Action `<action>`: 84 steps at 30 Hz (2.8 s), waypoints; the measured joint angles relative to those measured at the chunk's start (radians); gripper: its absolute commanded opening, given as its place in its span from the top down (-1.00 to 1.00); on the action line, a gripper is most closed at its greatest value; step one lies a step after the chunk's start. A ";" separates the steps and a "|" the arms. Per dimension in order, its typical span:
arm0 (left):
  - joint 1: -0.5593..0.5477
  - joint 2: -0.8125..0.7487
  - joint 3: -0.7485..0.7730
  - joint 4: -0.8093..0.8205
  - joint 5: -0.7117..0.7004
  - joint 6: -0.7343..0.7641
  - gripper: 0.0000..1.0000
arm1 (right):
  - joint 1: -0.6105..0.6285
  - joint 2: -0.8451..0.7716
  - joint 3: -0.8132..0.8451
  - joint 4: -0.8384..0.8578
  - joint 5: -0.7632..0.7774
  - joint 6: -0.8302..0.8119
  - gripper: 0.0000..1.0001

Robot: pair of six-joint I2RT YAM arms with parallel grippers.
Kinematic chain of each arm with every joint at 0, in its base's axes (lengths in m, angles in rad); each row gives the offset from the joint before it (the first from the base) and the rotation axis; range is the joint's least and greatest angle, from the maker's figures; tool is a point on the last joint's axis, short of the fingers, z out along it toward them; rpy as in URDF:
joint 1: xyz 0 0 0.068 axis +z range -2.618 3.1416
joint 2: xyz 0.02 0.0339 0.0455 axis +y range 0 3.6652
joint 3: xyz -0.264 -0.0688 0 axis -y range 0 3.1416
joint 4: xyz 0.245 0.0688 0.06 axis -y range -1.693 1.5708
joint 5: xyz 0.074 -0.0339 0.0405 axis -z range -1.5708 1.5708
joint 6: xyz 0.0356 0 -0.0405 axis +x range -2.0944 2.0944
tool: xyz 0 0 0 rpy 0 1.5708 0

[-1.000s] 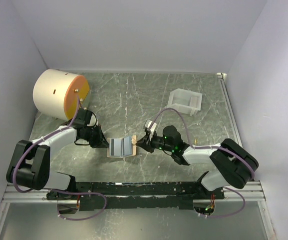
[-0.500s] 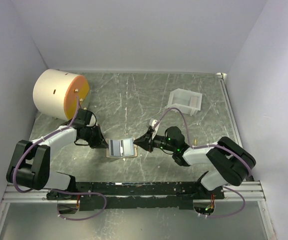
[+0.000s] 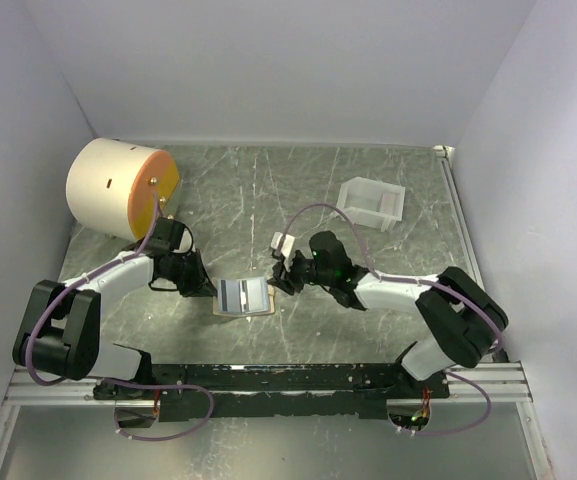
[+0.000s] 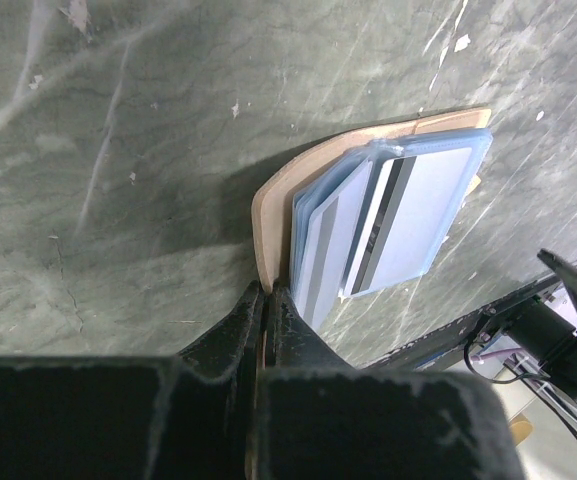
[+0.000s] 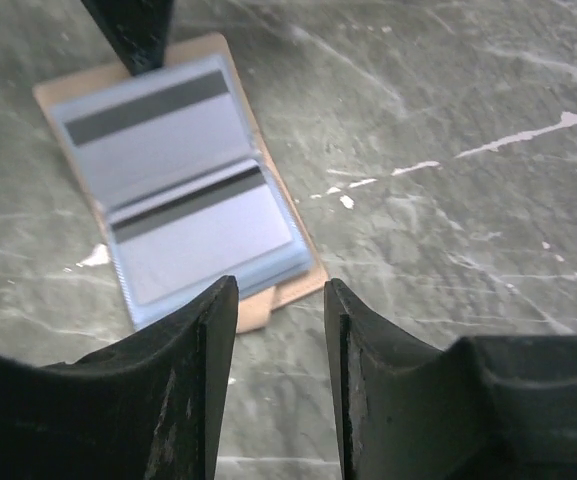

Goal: Put the credit cards into the card holder
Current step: Adjust the card holder at the center of the board.

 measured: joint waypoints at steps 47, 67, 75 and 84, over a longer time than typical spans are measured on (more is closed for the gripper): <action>0.002 0.000 0.000 -0.005 -0.007 0.000 0.86 | 0.014 0.307 0.415 -0.639 -0.093 -0.315 0.21; 0.003 0.030 0.069 -0.075 -0.049 0.019 0.86 | 0.008 0.264 0.349 -0.585 -0.206 -0.406 1.00; 0.003 0.051 0.073 -0.087 -0.058 0.019 0.86 | -0.006 0.172 0.290 -0.566 -0.259 -0.455 1.00; 0.003 0.056 0.086 -0.092 -0.060 0.018 0.86 | -0.006 0.026 0.148 -0.371 -0.284 -0.362 1.00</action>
